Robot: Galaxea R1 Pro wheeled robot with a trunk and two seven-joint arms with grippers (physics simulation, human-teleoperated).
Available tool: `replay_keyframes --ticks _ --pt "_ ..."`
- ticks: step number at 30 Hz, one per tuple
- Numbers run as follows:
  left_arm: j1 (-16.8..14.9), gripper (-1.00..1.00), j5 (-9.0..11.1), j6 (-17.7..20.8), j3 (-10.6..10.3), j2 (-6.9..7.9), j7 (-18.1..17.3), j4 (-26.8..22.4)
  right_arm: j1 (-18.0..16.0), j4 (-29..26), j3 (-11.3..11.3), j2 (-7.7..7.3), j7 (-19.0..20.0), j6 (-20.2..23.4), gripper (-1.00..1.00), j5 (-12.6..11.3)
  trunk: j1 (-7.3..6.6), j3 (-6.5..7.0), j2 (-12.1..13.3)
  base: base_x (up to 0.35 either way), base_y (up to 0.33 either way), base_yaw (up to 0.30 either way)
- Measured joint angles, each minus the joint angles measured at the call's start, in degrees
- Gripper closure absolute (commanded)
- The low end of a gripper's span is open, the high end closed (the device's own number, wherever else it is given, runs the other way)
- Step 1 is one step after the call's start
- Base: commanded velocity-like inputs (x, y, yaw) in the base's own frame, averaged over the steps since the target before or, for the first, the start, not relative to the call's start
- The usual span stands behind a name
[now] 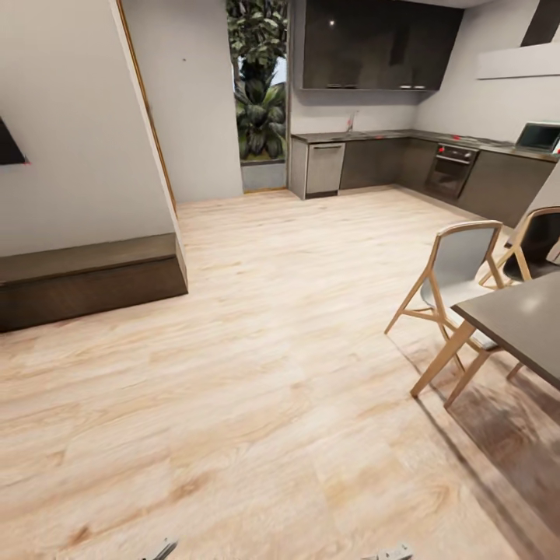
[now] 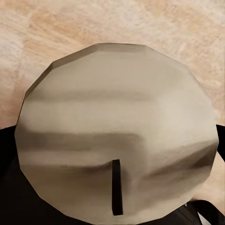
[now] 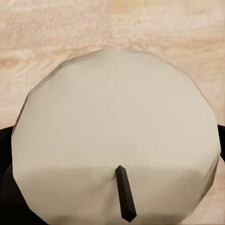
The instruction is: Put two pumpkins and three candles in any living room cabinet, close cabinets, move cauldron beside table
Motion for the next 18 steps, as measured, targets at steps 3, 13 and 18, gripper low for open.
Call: replay_keyframes --ticks 3,13,18 --pt "0.0 1.00 0.0 0.0 0.0 0.00 0.0 0.0 0.0 0.0 0.0 0.00 0.0 0.0 1.00 0.0 0.00 0.00 0.0 0.060 -0.099 0.289" --pt "0.0 1.00 -0.1 0.0 0.0 0.00 0.0 0.0 0.3 0.0 0.0 0.00 0.0 0.0 1.00 0.0 0.00 0.00 0.0 0.163 -0.175 0.289" --pt "0.0 1.00 -0.1 0.0 0.0 0.00 0.0 0.0 0.3 0.0 0.0 0.00 0.0 0.0 1.00 0.0 0.00 0.00 0.0 0.210 -0.215 0.289"
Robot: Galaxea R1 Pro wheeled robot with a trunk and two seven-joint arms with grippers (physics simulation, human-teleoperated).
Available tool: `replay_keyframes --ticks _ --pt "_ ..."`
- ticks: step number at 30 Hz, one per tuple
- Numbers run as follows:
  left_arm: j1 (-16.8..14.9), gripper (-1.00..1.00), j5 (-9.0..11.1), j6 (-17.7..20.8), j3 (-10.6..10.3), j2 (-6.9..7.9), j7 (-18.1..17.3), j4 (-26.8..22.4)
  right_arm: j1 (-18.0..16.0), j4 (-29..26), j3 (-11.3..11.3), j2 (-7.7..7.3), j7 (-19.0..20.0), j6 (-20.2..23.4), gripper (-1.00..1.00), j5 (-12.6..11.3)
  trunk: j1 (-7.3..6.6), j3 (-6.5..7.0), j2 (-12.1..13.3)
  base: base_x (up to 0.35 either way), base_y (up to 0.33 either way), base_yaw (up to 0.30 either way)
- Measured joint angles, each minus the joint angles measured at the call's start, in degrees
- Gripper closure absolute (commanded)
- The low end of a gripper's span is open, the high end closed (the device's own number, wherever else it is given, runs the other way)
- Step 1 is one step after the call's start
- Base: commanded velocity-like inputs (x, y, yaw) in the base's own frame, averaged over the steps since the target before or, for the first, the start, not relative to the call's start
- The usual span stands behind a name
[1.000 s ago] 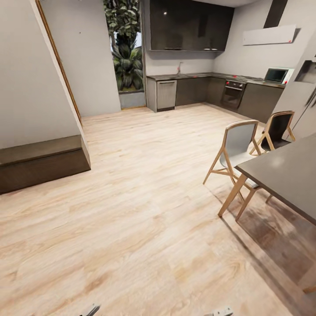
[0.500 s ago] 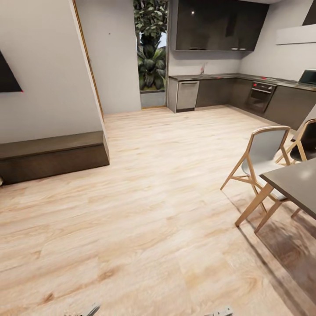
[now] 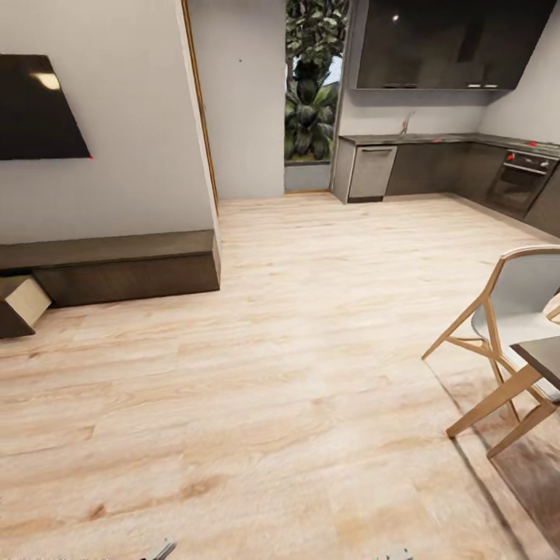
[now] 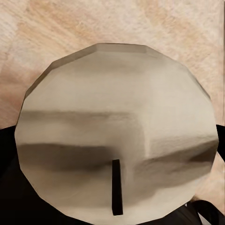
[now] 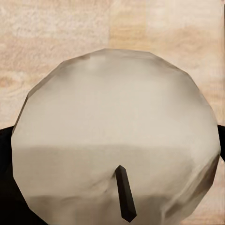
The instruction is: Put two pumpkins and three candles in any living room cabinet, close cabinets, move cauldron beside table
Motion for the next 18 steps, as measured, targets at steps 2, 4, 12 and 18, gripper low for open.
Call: replay_keyframes --ticks 2,4,12,18 --pt "0.0 1.00 0.0 0.0 0.0 0.00 0.0 0.0 0.0 0.0 0.0 0.00 0.0 0.0 1.00 0.0 0.00 0.00 0.0 0.213 -0.216 0.289" --pt "0.0 1.00 0.0 0.0 0.0 0.00 0.0 0.0 0.0 0.0 0.0 0.00 0.0 0.0 1.00 0.0 0.00 0.00 0.0 0.213 -0.216 0.289" --pt "0.0 1.00 0.0 0.0 0.0 0.00 0.0 0.0 0.1 0.0 0.0 0.00 0.0 0.0 1.00 0.0 0.00 0.00 0.0 0.213 -0.216 0.290" --pt "0.0 1.00 0.0 0.0 0.0 0.00 0.0 0.0 0.1 0.0 0.0 0.00 0.0 0.0 1.00 0.0 0.00 0.00 0.0 0.213 -0.216 0.291"
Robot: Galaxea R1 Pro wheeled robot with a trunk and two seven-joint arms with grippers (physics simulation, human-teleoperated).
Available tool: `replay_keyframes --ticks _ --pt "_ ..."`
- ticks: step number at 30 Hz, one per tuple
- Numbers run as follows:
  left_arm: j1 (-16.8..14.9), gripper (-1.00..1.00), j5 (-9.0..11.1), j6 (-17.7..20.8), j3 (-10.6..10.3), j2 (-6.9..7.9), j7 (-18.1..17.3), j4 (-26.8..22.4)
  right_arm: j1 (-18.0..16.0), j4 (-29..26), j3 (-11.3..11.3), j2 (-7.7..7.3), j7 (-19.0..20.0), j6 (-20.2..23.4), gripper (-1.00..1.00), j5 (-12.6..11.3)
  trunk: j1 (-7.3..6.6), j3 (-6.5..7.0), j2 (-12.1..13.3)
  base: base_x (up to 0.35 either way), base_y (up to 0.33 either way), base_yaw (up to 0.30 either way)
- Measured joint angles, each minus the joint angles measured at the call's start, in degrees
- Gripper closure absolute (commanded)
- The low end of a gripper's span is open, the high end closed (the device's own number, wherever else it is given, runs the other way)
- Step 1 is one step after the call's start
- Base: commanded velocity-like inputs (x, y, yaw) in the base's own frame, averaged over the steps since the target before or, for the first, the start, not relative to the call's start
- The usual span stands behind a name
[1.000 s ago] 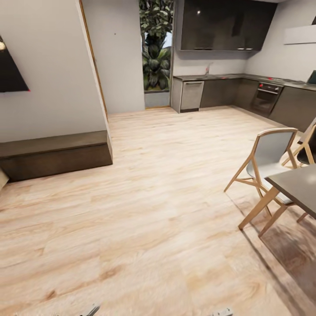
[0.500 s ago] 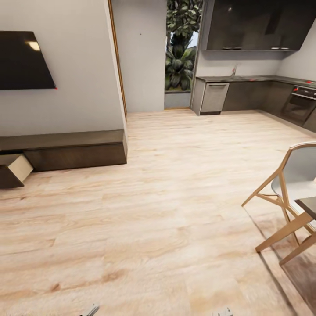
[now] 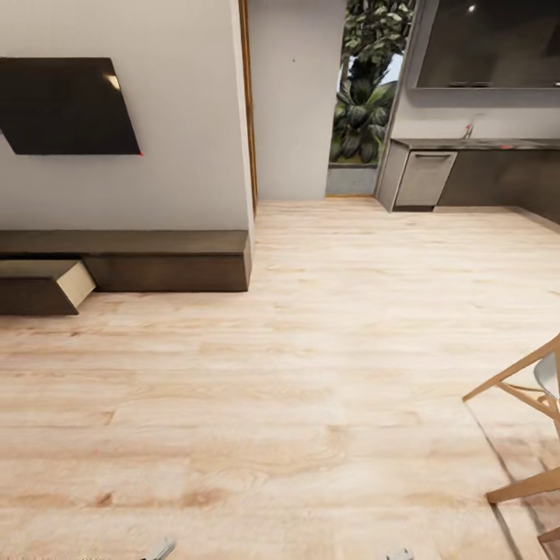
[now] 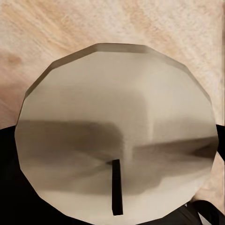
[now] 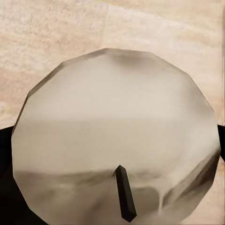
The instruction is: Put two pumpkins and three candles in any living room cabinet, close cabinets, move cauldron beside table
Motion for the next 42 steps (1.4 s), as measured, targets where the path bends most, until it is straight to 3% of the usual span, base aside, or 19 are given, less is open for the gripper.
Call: replay_keyframes --ticks 21,34,42 --pt "0.0 1.00 0.0 0.0 0.0 0.00 0.0 0.0 0.0 0.0 0.0 0.00 0.0 0.0 1.00 0.0 0.00 0.00 0.0 0.212 -0.204 0.287" --pt "0.0 1.00 0.0 0.0 0.0 0.00 0.0 0.0 0.0 -0.1 0.0 -0.05 0.0 0.1 1.00 0.0 0.00 0.00 0.0 0.210 -0.200 0.026" --pt "0.0 1.00 0.0 0.0 0.0 0.00 0.0 0.0 0.0 0.0 0.0 0.03 0.0 0.0 1.00 0.0 0.00 0.31 0.0 0.205 -0.200 0.204"
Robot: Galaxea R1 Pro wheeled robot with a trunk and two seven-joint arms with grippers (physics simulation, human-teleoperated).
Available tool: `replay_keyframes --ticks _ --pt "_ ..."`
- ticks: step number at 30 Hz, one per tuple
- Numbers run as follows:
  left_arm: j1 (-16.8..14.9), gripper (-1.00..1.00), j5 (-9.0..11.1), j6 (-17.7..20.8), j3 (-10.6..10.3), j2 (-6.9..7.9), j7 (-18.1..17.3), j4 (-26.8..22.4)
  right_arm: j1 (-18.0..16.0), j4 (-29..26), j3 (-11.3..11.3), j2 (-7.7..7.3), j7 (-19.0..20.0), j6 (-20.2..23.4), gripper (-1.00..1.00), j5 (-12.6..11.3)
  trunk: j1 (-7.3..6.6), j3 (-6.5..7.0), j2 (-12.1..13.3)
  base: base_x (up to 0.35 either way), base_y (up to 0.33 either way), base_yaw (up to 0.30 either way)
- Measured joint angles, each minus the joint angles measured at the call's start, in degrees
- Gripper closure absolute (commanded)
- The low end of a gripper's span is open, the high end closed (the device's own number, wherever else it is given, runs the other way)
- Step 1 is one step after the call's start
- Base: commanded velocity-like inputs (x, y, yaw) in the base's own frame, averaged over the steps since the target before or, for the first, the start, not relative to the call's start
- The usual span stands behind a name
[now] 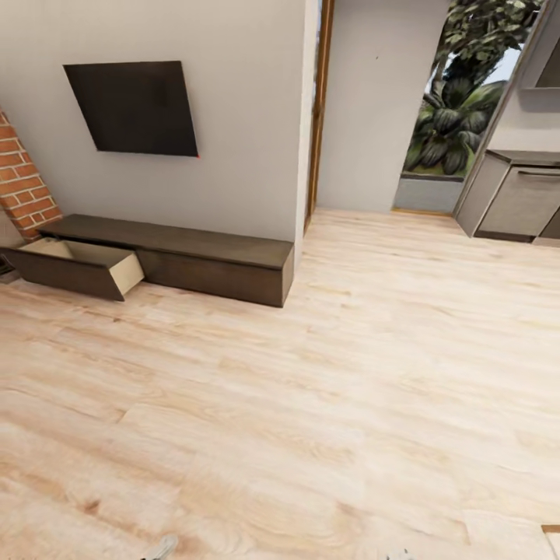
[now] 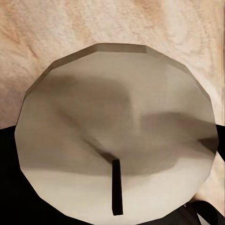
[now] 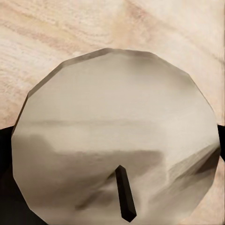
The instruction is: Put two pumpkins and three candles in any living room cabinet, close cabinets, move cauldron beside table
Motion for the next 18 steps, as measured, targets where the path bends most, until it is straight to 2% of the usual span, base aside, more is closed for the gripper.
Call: replay_keyframes --ticks 18 --pt "0.0 1.00 0.0 0.0 0.0 0.00 0.0 0.0 0.0 0.1 0.1 0.05 0.0 -0.6 1.00 0.0 0.00 0.85 0.0 0.197 -0.195 0.254"
